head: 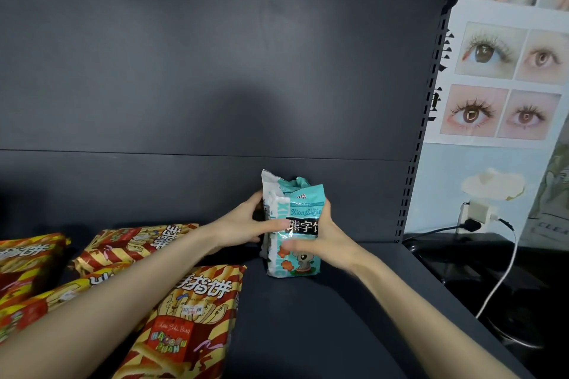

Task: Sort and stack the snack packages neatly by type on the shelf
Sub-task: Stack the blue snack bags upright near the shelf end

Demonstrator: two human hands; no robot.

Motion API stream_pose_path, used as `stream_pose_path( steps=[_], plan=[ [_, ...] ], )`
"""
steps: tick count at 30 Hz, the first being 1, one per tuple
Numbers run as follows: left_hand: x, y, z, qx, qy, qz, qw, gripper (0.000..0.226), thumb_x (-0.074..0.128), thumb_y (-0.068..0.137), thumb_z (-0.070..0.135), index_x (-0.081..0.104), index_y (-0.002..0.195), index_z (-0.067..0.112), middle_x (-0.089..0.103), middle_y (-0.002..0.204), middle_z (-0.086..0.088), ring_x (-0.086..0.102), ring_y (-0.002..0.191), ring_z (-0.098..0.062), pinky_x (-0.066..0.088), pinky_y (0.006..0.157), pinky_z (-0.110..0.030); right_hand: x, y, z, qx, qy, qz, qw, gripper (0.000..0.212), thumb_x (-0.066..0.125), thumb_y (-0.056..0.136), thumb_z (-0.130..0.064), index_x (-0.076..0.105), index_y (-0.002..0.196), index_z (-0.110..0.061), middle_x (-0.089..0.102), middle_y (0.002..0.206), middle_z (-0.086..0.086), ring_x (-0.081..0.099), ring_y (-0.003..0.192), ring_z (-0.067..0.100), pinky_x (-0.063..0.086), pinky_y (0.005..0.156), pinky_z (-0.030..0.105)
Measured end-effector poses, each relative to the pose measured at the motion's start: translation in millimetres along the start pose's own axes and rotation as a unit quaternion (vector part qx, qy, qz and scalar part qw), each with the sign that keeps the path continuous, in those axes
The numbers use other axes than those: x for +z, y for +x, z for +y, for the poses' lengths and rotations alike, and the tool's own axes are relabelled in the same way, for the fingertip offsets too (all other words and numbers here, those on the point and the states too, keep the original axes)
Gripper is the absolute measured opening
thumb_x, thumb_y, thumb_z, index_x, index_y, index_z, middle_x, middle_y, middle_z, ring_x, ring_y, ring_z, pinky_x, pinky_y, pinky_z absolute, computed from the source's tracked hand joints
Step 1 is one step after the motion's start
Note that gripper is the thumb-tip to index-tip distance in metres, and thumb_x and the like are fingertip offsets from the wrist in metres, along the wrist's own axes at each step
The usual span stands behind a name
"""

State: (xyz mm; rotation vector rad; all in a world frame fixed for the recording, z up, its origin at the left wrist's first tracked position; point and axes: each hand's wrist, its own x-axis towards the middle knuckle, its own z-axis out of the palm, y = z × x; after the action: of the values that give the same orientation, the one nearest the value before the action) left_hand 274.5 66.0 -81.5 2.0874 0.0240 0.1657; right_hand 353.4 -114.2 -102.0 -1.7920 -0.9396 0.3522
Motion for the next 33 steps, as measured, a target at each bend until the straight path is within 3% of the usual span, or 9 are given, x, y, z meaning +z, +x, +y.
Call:
stream_pose_path(
  steps=[4, 7, 10, 12, 18, 21, 25, 30, 33],
  plan=[
    [-1, 1, 5, 0.018, 0.046, 0.000, 0.999, 0.062, 0.066, 0.085, 0.035, 0.033, 0.137, 0.033, 0.059, 0.114, 0.021, 0.060, 0.105, -0.005, 0.055, 0.089, -0.037, 0, 0, 5, 0.009, -0.058, -0.006, 0.998, 0.095, 0.082, 0.070, -0.014, 0.021, 0.140, -0.035, 0.065, 0.115, -0.015, 0.064, 0.105, 0.003, 0.050, 0.097, 0.031],
    [-4, 1, 4, 0.037, 0.083, -0.006, 0.996, 0.057, 0.061, 0.088, 0.037, 0.033, 0.137, 0.032, 0.060, 0.119, 0.018, 0.061, 0.105, -0.002, 0.056, 0.086, -0.038, -1, -4, 7, -0.003, -0.071, 0.018, 0.997, 0.080, 0.081, 0.073, -0.026, 0.032, 0.135, -0.042, 0.067, 0.108, -0.023, 0.064, 0.097, -0.007, 0.050, 0.087, 0.013],
    [-6, 2, 2, 0.043, 0.099, -0.019, 0.994, 0.058, 0.058, 0.089, 0.038, 0.032, 0.140, 0.028, 0.062, 0.119, 0.016, 0.063, 0.102, -0.002, 0.056, 0.081, -0.028, -2, -4, 11, 0.015, -0.075, -0.039, 0.996, 0.086, 0.081, 0.072, -0.030, 0.026, 0.136, -0.047, 0.067, 0.113, -0.019, 0.063, 0.105, -0.001, 0.050, 0.092, 0.020],
    [-7, 3, 0, 0.038, 0.108, -0.024, 0.993, 0.060, 0.057, 0.089, 0.041, 0.030, 0.141, 0.028, 0.063, 0.120, 0.012, 0.064, 0.103, -0.007, 0.057, 0.084, -0.034, -3, -3, 14, 0.026, -0.086, -0.056, 0.994, 0.094, 0.083, 0.069, -0.023, 0.021, 0.137, -0.046, 0.067, 0.114, -0.016, 0.063, 0.107, 0.004, 0.050, 0.097, 0.029],
    [-7, 5, 0, 0.023, 0.123, -0.043, 0.991, 0.067, 0.051, 0.091, 0.045, 0.017, 0.146, 0.028, 0.060, 0.128, 0.007, 0.062, 0.110, -0.012, 0.054, 0.091, -0.038, -2, -5, 14, 0.022, -0.102, -0.020, 0.994, 0.091, 0.084, 0.069, -0.020, 0.027, 0.135, -0.046, 0.069, 0.104, -0.021, 0.065, 0.097, -0.003, 0.051, 0.086, 0.016],
    [-7, 5, 0, 0.014, 0.155, -0.042, 0.987, 0.069, 0.048, 0.091, 0.050, 0.013, 0.147, 0.030, 0.060, 0.128, 0.008, 0.062, 0.107, -0.011, 0.055, 0.090, -0.035, -2, -5, 15, 0.035, -0.112, -0.015, 0.993, 0.088, 0.085, 0.068, -0.024, 0.030, 0.135, -0.044, 0.069, 0.107, -0.018, 0.065, 0.099, 0.000, 0.051, 0.091, 0.020],
    [-5, -1, 7, 0.023, 0.222, 0.015, 0.975, 0.060, 0.053, 0.088, 0.052, 0.035, 0.139, 0.026, 0.062, 0.126, 0.009, 0.060, 0.097, -0.004, 0.049, 0.089, -0.021, -2, -6, 13, 0.069, -0.144, -0.017, 0.987, 0.077, 0.085, 0.066, -0.030, 0.042, 0.130, -0.031, 0.068, 0.109, -0.016, 0.065, 0.099, 0.001, 0.051, 0.092, 0.022],
    [-7, -6, 14, 0.024, 0.254, 0.085, 0.963, 0.053, 0.065, 0.078, 0.055, 0.059, 0.116, 0.020, 0.069, 0.111, 0.008, 0.065, 0.093, -0.008, 0.054, 0.085, -0.035, -1, -10, -1, 0.092, -0.202, -0.012, 0.975, 0.057, 0.082, 0.070, -0.026, 0.053, 0.119, -0.027, 0.067, 0.106, -0.016, 0.062, 0.092, -0.004, 0.048, 0.085, 0.013],
    [-9, -11, 21, 0.020, 0.252, 0.112, 0.961, 0.048, 0.069, 0.077, 0.050, 0.062, 0.111, 0.017, 0.070, 0.106, 0.003, 0.065, 0.093, -0.012, 0.055, 0.084, -0.038, -3, -17, -11, 0.099, -0.237, -0.006, 0.966, 0.055, 0.081, 0.072, -0.025, 0.054, 0.120, -0.022, 0.065, 0.114, -0.012, 0.060, 0.102, 0.004, 0.044, 0.084, 0.012]
  ],
)
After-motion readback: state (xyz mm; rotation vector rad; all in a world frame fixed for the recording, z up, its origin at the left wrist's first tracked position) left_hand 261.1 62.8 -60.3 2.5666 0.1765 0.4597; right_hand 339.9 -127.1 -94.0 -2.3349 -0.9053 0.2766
